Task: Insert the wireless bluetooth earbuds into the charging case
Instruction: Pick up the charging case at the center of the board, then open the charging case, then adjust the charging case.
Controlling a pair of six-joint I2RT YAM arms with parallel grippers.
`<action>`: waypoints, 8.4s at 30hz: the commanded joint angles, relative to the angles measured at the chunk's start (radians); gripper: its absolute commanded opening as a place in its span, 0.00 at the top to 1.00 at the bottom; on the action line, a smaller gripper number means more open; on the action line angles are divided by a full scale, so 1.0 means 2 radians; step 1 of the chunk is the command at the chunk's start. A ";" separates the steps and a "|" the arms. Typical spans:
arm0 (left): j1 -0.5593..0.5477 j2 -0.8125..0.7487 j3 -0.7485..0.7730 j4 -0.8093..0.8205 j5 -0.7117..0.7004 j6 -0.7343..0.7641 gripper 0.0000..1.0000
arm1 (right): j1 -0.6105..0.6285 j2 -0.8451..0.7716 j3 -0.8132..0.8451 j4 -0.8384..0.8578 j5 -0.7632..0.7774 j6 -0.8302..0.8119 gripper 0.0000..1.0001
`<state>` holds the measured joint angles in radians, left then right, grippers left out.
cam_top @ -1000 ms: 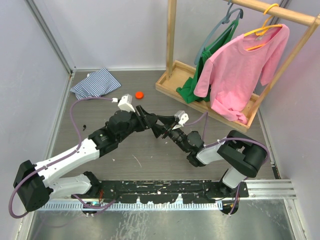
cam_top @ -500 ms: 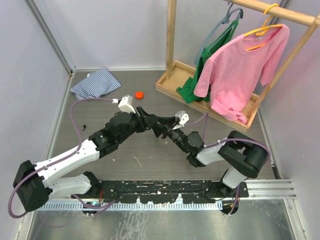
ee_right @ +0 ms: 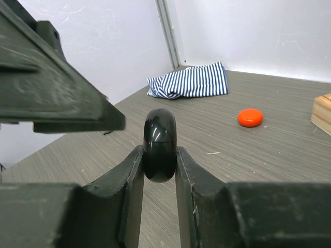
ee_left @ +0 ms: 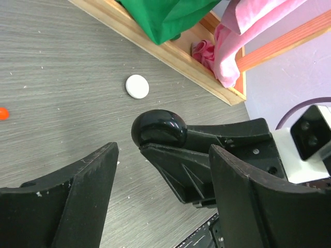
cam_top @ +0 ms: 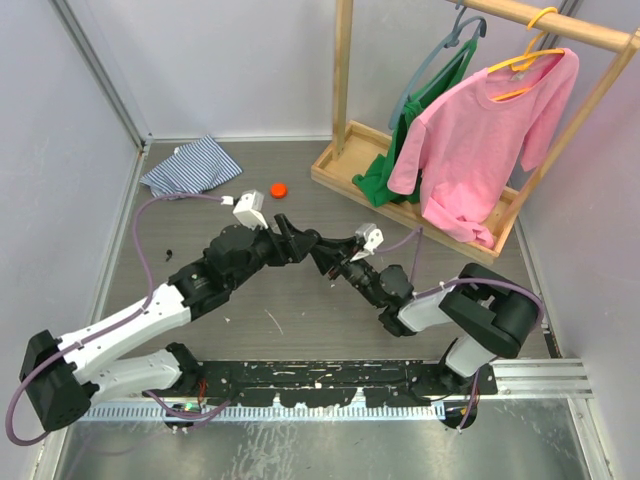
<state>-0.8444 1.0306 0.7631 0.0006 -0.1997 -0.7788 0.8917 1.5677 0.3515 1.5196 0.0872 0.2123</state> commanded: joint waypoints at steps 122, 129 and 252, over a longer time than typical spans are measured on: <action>0.080 -0.067 0.081 -0.176 0.228 0.285 0.24 | -0.161 -0.083 -0.028 0.087 -0.467 0.125 0.81; 0.089 -0.059 0.088 -0.213 0.187 0.269 0.24 | -0.155 -0.078 -0.035 0.087 -0.464 0.106 0.81; 0.025 0.116 0.265 -0.403 0.358 0.467 0.77 | -0.100 -0.087 0.012 -0.076 -0.526 0.033 0.79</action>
<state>-0.7902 1.2724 1.2427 -0.7929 0.5182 0.1474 0.6872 1.4178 0.3496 1.3453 -0.9668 0.3061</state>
